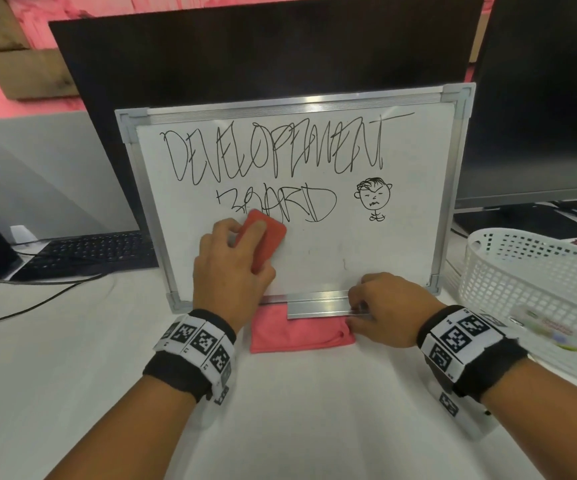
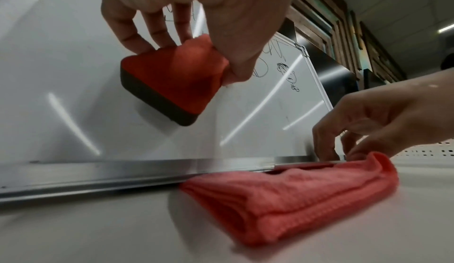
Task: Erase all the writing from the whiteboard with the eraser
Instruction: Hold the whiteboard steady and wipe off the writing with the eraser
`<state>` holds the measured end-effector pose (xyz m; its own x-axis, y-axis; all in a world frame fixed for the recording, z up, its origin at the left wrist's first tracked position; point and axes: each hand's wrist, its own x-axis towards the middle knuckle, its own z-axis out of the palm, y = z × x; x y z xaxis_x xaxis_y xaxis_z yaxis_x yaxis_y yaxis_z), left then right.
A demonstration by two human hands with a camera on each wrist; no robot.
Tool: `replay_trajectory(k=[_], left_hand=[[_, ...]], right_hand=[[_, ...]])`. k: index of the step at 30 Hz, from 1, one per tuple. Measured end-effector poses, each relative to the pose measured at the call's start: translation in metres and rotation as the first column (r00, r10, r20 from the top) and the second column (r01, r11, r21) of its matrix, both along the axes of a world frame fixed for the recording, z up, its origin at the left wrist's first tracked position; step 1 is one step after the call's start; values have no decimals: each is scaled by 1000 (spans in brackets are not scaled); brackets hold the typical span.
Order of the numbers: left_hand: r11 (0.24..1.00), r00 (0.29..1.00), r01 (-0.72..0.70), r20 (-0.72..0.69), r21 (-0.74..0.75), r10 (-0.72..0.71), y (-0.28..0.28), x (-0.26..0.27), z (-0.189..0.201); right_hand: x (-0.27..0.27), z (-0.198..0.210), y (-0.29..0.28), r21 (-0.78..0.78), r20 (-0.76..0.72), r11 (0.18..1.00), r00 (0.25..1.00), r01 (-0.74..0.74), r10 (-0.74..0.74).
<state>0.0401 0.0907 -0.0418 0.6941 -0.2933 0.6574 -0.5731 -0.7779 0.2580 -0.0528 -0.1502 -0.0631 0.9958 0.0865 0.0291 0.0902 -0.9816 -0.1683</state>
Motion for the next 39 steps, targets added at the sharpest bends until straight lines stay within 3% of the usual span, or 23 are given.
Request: replay_trajectory(k=[6,11,16,22,27,33,39], left_hand=[[982,995,99,-4,162,-100,-6,-4,-6],[998,999,26,34,62,-28,-3,3,-2],[957,992,111,33,268,-124,-16,-6,-9],[995,998,-6,61,96,0,-19,-4,1],[961,994,89,31,262,-100,-26,-11,-5],[997,998,-29,56,78,25,-12,-2,3],[975,995,62,63,215,-77,-20,-5,-3]], right_hand=[[1,1,-1,-3,-11,1000,1000,4,-4],[0,2,0,-1,-11,1000,1000,-3,3],[-1,3,0,-1,-11,1000,1000,1,-1],[0,3,0,5,-15,1000,1000,2,-1],[-1,3,0,9,-12,1000,1000,-1,1],[-1,3,0,17,-20,1000,1000,5,-4],[-2,4,1,16,-24,1000,1000,6,-5]])
